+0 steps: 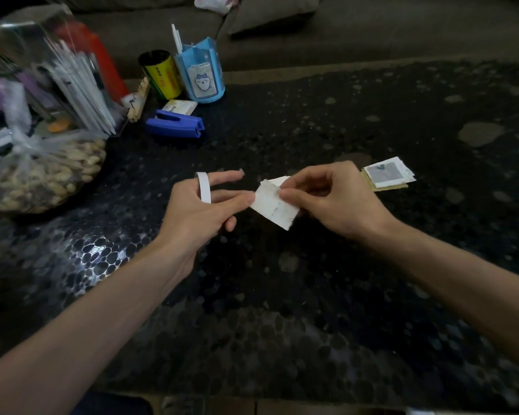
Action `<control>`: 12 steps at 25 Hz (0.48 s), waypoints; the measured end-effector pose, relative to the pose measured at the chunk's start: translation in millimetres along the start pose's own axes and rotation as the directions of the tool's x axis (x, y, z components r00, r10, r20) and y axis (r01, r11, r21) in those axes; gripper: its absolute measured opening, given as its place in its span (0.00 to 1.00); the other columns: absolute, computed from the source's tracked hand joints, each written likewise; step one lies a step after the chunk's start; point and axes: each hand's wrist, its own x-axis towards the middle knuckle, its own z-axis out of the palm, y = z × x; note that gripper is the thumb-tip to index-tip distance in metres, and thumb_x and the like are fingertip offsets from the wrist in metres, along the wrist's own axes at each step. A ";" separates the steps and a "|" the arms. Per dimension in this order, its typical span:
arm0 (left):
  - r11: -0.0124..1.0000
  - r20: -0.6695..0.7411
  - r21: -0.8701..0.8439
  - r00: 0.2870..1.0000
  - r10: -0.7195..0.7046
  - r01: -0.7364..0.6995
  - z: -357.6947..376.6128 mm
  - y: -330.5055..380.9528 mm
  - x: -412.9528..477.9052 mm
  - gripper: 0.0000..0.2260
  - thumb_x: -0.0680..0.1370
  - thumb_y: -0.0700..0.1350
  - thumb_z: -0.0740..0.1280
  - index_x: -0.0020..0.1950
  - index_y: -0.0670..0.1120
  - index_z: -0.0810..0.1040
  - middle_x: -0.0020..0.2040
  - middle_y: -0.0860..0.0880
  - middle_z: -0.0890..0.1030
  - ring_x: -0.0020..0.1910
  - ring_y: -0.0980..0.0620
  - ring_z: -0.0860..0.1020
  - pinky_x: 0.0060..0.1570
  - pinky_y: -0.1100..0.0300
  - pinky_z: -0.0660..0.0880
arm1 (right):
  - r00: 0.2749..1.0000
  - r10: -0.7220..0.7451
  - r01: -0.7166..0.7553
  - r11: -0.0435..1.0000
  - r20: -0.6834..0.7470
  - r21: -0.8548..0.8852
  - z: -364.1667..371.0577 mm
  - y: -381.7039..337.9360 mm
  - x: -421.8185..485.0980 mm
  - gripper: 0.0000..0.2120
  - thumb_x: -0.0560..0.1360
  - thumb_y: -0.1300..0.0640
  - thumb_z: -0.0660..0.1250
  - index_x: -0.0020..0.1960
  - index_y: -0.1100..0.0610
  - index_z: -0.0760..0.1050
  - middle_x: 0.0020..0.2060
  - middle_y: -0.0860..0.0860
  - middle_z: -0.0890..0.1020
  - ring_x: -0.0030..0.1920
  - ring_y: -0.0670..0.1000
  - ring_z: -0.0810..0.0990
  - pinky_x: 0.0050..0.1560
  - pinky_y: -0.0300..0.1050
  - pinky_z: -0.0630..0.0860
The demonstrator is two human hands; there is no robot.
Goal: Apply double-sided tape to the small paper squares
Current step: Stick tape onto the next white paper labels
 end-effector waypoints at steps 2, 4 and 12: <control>1.000 -0.044 0.001 0.999 0.013 -0.013 -0.2 -1.5 1.9 0.12 0.78 0.45 0.75 0.60 0.54 0.84 0.47 0.52 0.88 0.29 0.59 0.73 0.26 0.70 0.68 | 0.994 -0.017 0.032 0.991 0.111 -0.132 -3.0 1.0 -2.3 0.01 0.76 0.51 0.77 0.46 0.46 0.86 0.41 0.43 0.87 0.45 0.41 0.85 0.55 0.45 0.83; 1.000 -0.056 -0.001 0.998 0.010 -0.010 0.8 -1.5 3.3 0.08 0.79 0.47 0.74 0.57 0.55 0.86 0.46 0.53 0.87 0.30 0.60 0.73 0.26 0.69 0.66 | 0.979 -0.057 0.108 0.960 0.197 -0.259 -3.1 2.6 -6.1 0.01 0.77 0.51 0.76 0.48 0.46 0.87 0.42 0.43 0.87 0.45 0.40 0.84 0.53 0.41 0.81; 0.996 0.124 -0.048 0.990 -0.072 0.078 3.8 -11.2 2.7 0.06 0.79 0.49 0.74 0.53 0.49 0.88 0.36 0.53 0.75 0.29 0.59 0.67 0.25 0.67 0.60 | 0.923 -0.305 0.383 0.783 0.234 -0.490 2.0 14.1 -12.5 0.03 0.75 0.54 0.78 0.48 0.49 0.86 0.38 0.36 0.77 0.44 0.42 0.73 0.44 0.40 0.68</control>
